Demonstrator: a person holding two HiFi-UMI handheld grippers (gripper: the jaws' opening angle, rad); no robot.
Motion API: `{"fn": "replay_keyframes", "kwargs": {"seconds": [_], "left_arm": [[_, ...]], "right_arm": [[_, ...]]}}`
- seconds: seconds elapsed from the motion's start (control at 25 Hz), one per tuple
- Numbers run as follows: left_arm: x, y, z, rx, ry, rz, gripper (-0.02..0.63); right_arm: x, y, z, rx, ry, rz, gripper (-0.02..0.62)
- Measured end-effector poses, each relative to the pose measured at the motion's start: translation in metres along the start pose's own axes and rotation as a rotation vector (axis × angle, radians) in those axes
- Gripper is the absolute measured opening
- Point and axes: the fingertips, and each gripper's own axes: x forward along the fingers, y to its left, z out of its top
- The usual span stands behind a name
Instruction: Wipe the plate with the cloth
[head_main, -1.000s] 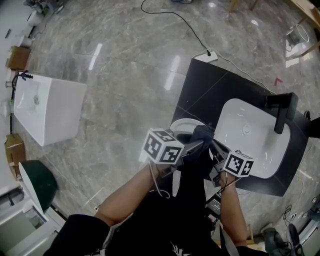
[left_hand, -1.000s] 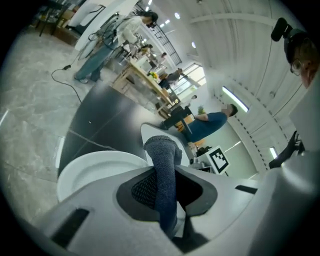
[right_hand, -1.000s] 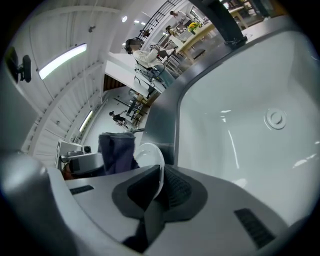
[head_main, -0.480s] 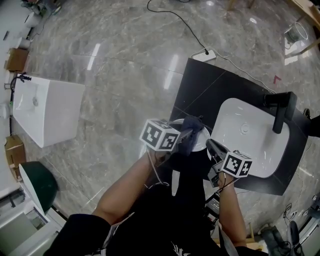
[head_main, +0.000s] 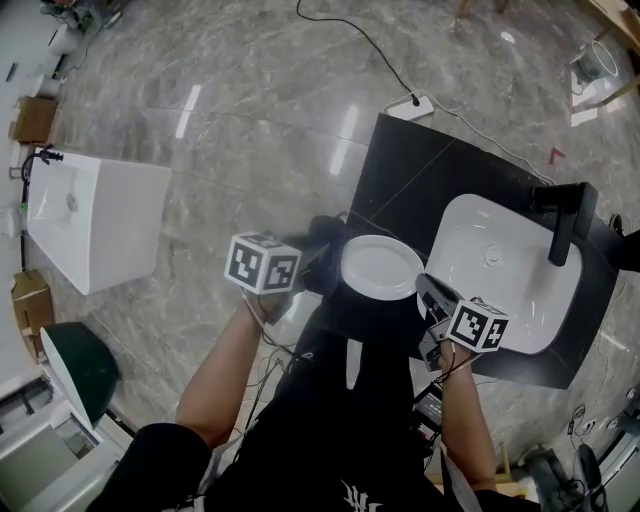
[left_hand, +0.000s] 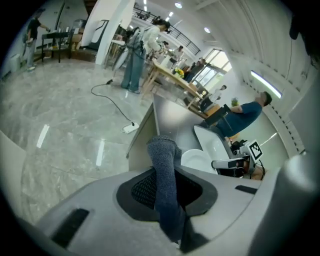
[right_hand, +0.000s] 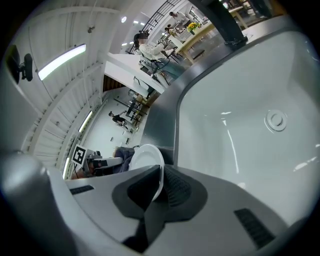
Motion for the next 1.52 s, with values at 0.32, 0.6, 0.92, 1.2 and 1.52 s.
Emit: {"fn": "replay_keyframes", "kwargs": {"seconds": [0.32,0.6,0.92,1.2,1.52], "left_arm": [[0.005,-0.107,0.01,0.037,-0.042,-0.243,0.06],[0.088,-0.156,-0.014,-0.008,0.05,-0.355,0.06],[0.08,-0.105,-0.007,0.106,0.09,-0.181,0.058],[0.042,-0.046,0.0,0.065,0.071,-0.082,0.058],[0.0,-0.01,0.001,0.027,0.017,-0.009,0.058]], "right_arm": [[0.001,0.003,0.002,-0.004,-0.009,-0.002,0.018],[-0.001,0.002,0.0,-0.014,-0.013,-0.003,0.018],[-0.002,0.003,-0.001,-0.025,-0.015,-0.002,0.018],[-0.001,0.003,-0.001,-0.029,-0.016,-0.006,0.02],[0.001,0.005,0.002,-0.072,-0.007,-0.024,0.02]]}}
